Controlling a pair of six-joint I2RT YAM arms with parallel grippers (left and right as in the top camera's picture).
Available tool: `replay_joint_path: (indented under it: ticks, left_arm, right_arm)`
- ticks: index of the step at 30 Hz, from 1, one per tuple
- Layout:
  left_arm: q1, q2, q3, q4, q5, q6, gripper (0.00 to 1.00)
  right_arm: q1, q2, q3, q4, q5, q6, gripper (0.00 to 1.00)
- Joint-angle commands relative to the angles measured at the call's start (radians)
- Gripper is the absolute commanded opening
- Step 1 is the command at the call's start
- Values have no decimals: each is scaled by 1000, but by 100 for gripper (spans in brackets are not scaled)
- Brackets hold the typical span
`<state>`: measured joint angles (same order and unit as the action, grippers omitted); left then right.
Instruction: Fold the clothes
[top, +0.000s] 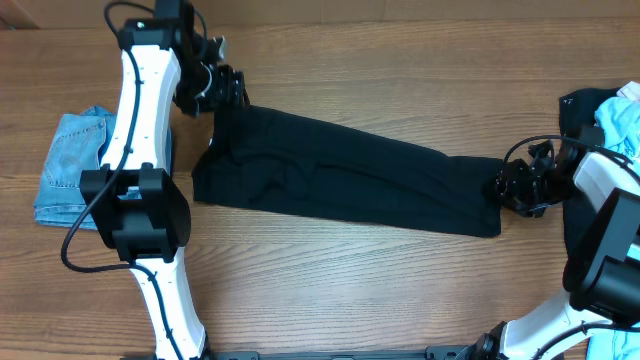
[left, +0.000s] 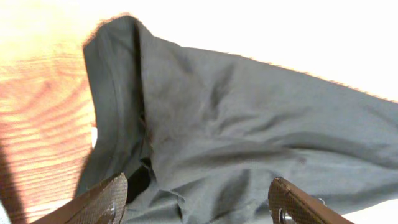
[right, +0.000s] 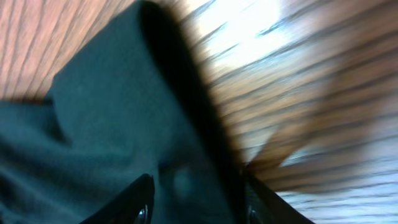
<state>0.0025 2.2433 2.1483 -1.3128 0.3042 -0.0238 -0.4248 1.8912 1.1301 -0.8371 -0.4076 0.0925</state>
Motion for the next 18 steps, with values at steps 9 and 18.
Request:
replay_joint_path:
  ticks: [9,18]
  left_arm:
    - [5,1,206,-103,29,2,75]
    - [5,1,206,-113,29,2,73]
  right_arm:
    - [56,-56,99,-84,-34,-14,4]
    - [47,-122,417,-316,239,-11,4]
